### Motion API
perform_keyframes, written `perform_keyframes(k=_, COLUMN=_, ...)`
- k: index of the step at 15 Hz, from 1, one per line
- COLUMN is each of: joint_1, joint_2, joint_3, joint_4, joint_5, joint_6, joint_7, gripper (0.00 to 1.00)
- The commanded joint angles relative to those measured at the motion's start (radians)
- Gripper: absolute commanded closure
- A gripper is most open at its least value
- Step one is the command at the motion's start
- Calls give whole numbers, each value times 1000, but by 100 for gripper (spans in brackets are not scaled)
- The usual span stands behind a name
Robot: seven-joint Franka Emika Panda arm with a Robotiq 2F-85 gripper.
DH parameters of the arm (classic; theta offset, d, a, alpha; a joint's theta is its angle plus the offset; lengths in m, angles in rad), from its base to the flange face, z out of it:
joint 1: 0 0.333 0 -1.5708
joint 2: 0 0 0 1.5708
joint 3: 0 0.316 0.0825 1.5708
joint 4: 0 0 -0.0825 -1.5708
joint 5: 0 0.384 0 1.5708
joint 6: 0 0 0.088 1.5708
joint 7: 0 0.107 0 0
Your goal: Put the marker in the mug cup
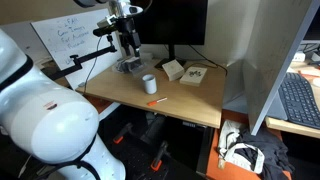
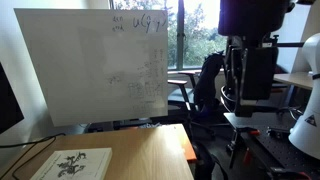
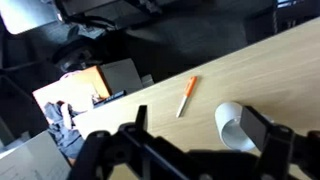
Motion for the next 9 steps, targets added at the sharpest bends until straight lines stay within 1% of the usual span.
perform_keyframes(k=1, joint_1=39, joint_2=3, joint_3=-37, joint_4=1, joint_5=-9, joint_6=-2, joint_7=7, gripper=0)
perform_keyframes(k=5, joint_1=39, joint_2=3, joint_3=-37, joint_4=1, joint_5=-9, joint_6=-2, joint_7=7, gripper=0)
perform_keyframes(k=7, joint_1=28, joint_2=18, joint_3=-50, joint_4=-40, joint_5=-16, joint_6=121, joint_7=17, gripper=0)
perform_keyframes(k=9, joint_1=17, joint_2=65, joint_3=-80, joint_4=-81, joint_5=-1, joint_6=250, joint_7=23, gripper=0)
